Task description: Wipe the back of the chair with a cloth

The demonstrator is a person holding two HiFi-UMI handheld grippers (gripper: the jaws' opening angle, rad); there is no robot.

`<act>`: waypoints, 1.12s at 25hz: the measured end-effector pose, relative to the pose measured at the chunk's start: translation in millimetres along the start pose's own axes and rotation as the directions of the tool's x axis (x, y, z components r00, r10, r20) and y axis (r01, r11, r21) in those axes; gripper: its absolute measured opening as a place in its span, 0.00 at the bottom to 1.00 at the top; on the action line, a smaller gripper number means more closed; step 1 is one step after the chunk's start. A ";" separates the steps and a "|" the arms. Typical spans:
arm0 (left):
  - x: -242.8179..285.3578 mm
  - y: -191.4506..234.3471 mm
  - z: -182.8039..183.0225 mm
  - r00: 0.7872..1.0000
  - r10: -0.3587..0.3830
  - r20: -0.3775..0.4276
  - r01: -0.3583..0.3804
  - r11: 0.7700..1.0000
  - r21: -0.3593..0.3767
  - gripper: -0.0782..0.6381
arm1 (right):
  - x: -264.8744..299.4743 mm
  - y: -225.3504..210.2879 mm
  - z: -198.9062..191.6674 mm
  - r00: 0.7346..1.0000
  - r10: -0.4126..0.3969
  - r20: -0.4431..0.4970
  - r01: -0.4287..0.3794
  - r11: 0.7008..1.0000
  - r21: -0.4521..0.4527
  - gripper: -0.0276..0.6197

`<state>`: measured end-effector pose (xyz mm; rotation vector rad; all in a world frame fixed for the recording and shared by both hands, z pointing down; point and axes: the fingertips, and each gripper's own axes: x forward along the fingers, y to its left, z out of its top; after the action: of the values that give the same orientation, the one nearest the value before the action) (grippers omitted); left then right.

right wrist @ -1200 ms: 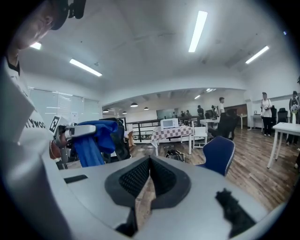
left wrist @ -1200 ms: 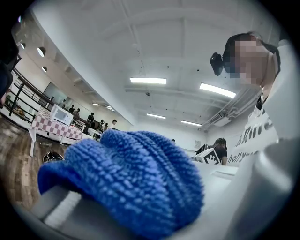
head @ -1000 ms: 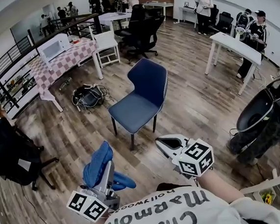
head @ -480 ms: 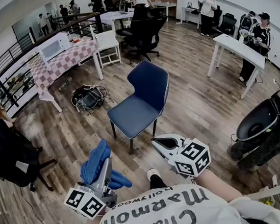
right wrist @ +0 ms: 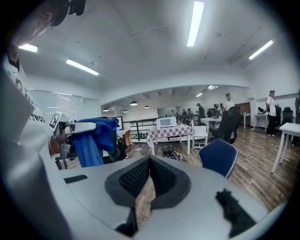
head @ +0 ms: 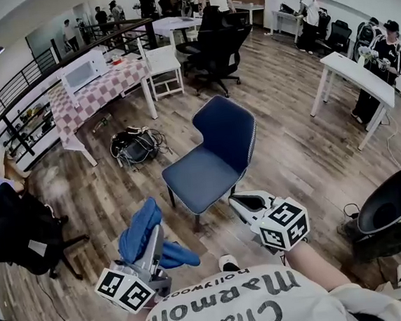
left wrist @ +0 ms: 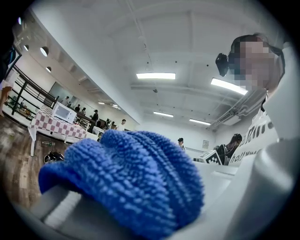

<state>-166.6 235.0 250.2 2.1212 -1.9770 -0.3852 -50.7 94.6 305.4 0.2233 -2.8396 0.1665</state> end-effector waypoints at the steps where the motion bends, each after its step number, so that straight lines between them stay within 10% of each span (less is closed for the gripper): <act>1: 5.1 4.7 -1.9 1.000 0.006 -0.004 -0.006 1.000 -0.002 0.15 | 4.1 -10.6 -3.8 1.000 -0.010 -0.008 0.010 1.000 0.011 0.06; 28: 162.3 65.7 -3.2 0.998 0.021 -0.052 -0.022 1.000 -0.019 0.15 | 60.4 -180.1 12.1 0.998 -0.063 0.003 0.062 0.994 0.093 0.06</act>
<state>-217.1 68.2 267.9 2.0746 -1.9583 -0.3413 -80.7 -92.0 328.0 0.3328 -2.8293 0.2848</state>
